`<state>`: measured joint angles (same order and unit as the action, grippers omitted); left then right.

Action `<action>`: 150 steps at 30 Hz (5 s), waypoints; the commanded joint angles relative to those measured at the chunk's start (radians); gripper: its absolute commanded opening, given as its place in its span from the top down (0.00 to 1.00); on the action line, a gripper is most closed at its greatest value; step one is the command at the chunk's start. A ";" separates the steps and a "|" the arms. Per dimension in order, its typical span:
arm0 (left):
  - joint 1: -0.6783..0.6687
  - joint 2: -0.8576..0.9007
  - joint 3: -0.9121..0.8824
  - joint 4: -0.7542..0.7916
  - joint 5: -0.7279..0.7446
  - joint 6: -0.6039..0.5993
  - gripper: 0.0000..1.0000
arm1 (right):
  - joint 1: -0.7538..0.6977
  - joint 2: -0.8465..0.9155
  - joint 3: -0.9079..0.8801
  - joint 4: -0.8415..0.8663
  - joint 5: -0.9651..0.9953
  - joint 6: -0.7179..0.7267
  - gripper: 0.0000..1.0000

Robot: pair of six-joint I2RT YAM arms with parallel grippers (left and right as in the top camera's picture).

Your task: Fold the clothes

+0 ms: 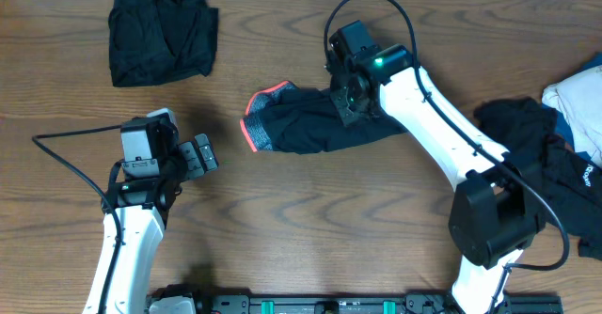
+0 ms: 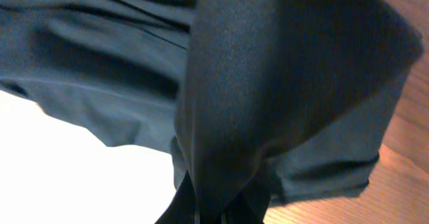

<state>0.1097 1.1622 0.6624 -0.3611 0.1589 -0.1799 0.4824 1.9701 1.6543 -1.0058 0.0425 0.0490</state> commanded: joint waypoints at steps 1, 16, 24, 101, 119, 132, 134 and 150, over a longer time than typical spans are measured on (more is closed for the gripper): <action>0.000 -0.006 0.010 -0.005 0.013 0.006 0.02 | -0.034 0.004 -0.003 -0.013 0.039 0.012 0.99; 0.000 -0.006 0.010 -0.005 0.013 0.006 0.02 | 0.036 0.005 -0.003 -0.075 -0.187 -0.110 0.83; 0.000 -0.006 0.010 -0.005 0.013 0.006 0.02 | 0.071 0.005 -0.003 -0.072 -0.226 -0.110 0.30; 0.000 -0.006 0.010 -0.041 0.014 0.005 0.02 | -0.060 0.232 -0.003 0.210 -0.623 0.044 0.88; 0.000 -0.006 0.010 -0.048 0.303 -0.024 0.02 | -0.169 0.202 0.015 0.204 -0.631 0.071 0.84; 0.000 0.017 0.010 0.109 0.418 -0.216 0.02 | -0.244 -0.079 0.015 0.214 -0.535 0.069 0.18; -0.008 0.051 0.010 0.152 0.418 -0.254 0.02 | -0.269 -0.080 0.015 0.203 -0.537 0.066 0.15; -0.147 0.456 0.010 0.619 0.475 -0.504 0.02 | -0.396 -0.079 0.014 0.104 -0.532 -0.029 0.06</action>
<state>-0.0250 1.5864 0.6624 0.2264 0.6220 -0.6308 0.0937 1.8885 1.6669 -0.8978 -0.4957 0.0601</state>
